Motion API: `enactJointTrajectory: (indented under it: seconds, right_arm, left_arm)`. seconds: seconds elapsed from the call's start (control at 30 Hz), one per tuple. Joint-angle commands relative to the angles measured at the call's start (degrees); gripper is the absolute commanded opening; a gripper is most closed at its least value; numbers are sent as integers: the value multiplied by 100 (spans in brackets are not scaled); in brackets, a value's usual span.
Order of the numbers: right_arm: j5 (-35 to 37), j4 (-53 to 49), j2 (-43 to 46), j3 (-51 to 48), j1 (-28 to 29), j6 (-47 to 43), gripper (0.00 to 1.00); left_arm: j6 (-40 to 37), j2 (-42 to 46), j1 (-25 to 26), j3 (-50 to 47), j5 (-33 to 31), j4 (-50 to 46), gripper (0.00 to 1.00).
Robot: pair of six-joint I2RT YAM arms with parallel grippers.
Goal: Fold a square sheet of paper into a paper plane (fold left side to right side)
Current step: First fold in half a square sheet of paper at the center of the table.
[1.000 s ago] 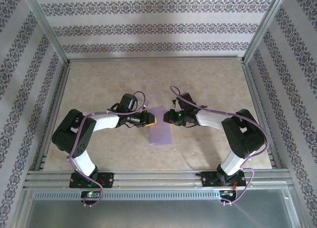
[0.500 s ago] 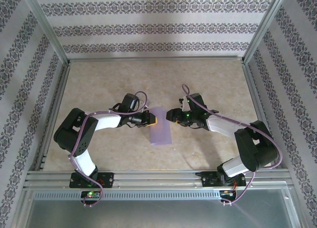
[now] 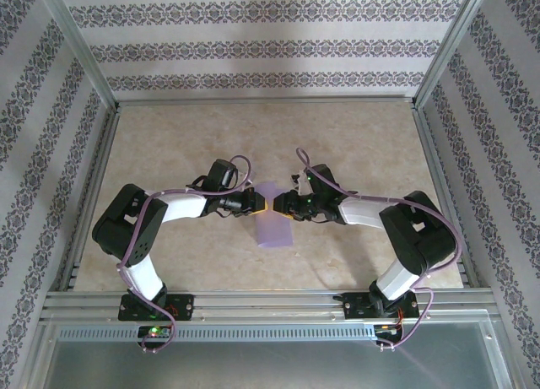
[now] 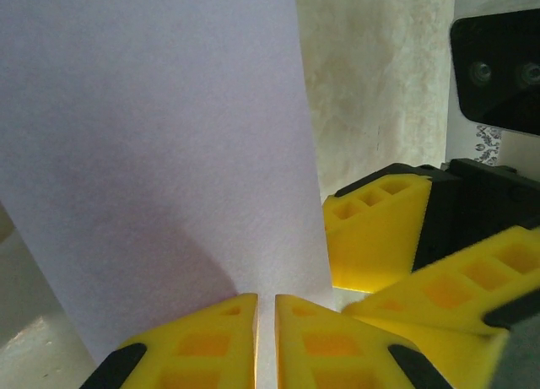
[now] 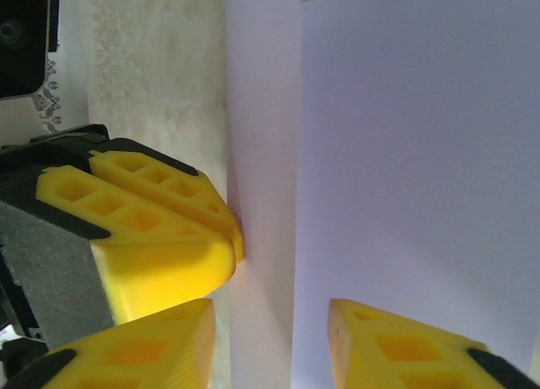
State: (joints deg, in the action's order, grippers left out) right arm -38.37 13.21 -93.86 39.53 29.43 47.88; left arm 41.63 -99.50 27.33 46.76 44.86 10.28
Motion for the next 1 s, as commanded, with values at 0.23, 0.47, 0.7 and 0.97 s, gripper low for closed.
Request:
enactJointTrajectory:
  seconds: [0.23, 0.47, 0.7, 0.97]
  right_arm:
    - [-13, 304, -185, 90, 116, 92, 4]
    - [108, 270, -194, 56, 124, 108, 0]
    - [314, 62, -97, 37, 120, 12, 0]
    - [522, -76, -55, 30, 116, 10, 0]
  left_arm:
    - [-133, 9, 58, 120, -50, -107, 14]
    - [-233, 203, 58, 177, -137, -378, 21]
    - [-659, 1054, 49, 229, -942, -1226, 41]
    - [-702, 2155, -52, 18, -1850, -1700, 59]
